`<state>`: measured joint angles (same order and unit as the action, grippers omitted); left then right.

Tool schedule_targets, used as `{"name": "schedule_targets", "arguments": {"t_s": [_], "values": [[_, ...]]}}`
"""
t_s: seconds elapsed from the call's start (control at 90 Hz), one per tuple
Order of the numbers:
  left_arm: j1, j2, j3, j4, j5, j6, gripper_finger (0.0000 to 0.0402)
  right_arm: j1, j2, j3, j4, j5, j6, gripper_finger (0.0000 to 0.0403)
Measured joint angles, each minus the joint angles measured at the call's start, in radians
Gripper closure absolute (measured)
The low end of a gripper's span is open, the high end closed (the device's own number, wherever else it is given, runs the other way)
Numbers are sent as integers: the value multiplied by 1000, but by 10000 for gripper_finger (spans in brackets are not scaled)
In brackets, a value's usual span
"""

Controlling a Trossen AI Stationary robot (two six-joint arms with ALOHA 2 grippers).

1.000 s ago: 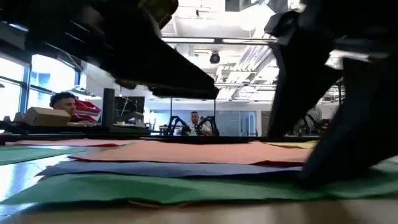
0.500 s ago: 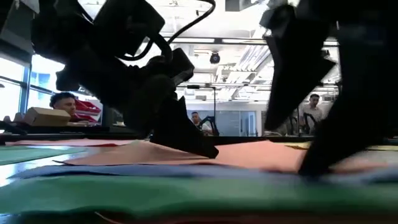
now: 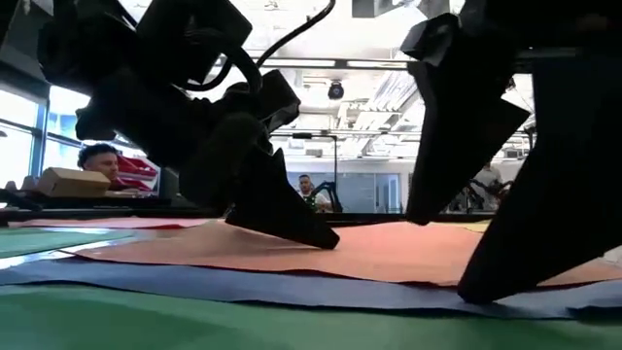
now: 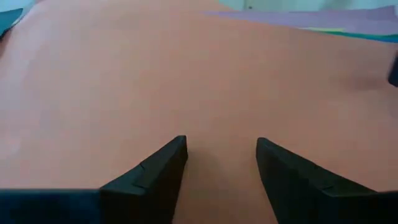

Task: Organize paper
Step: Move the orange color paper to the bottom right of the table

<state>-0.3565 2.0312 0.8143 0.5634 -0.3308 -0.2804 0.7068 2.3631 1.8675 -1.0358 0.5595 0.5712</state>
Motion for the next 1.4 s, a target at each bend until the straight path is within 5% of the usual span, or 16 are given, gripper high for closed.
{"name": "schedule_targets", "arguments": {"t_s": [0.611,0.956,1.4], "values": [[1,2,-1,13,29,12,216,-11,2,110,-208,150,42,151],[0,3,-1,14,29,13,216,-22,-8,110,-215,17,3,151],[0,3,-1,14,27,12,216,-52,-29,110,-268,20,-45,155]]}}
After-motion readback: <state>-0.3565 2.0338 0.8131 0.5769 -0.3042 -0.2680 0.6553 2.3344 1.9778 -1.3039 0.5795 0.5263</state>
